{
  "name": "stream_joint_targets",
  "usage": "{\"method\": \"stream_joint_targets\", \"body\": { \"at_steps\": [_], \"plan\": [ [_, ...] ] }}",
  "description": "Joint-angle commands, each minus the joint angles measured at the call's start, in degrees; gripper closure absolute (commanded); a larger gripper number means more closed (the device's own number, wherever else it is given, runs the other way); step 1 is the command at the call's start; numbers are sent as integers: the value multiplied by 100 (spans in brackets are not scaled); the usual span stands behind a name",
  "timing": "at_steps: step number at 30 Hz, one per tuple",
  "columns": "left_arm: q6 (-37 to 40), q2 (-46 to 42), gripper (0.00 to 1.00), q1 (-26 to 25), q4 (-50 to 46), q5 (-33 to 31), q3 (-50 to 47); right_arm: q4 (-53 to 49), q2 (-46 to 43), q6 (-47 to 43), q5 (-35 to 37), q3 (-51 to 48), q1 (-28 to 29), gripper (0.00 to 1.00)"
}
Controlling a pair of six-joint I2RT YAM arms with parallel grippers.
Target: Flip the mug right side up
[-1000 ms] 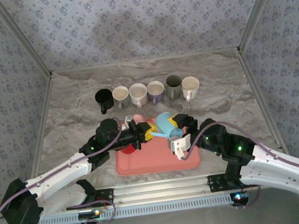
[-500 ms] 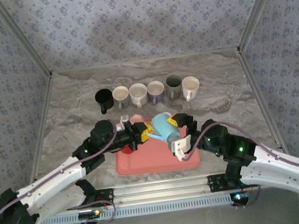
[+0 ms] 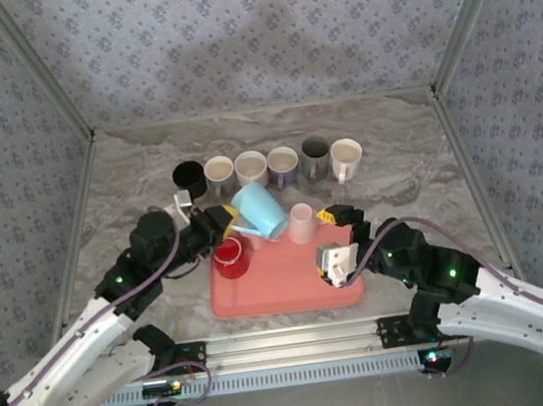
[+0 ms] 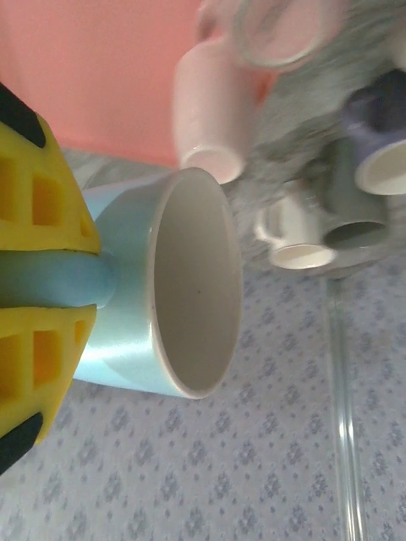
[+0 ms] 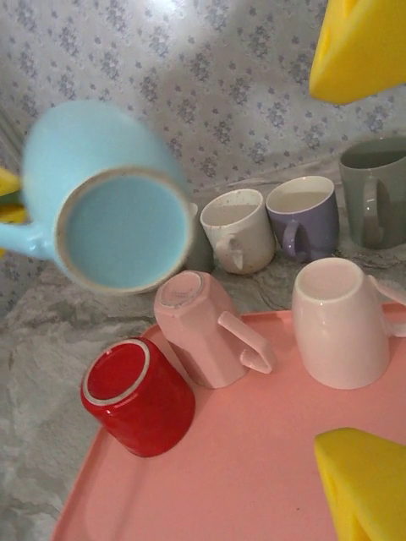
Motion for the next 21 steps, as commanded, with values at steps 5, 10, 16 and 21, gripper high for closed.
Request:
{"method": "stream_joint_targets", "body": {
  "at_steps": [5, 10, 16, 21],
  "plan": [
    [3977, -829, 100, 27, -972, -1713, 855, -437, -19, 3171, 1257, 838, -112, 0],
    [5918, -1128, 100, 38, -578, -2698, 199, -244, -105, 3839, 935, 729, -178, 0],
    [7013, -1123, 100, 37, 344, -3388, -665, -74, -65, 4434, 496, 659, -176, 0],
    [7175, -759, 100, 67, 1193, -4072, -1328, -30, 22, 4656, 344, 567, -127, 0]
  ]
}}
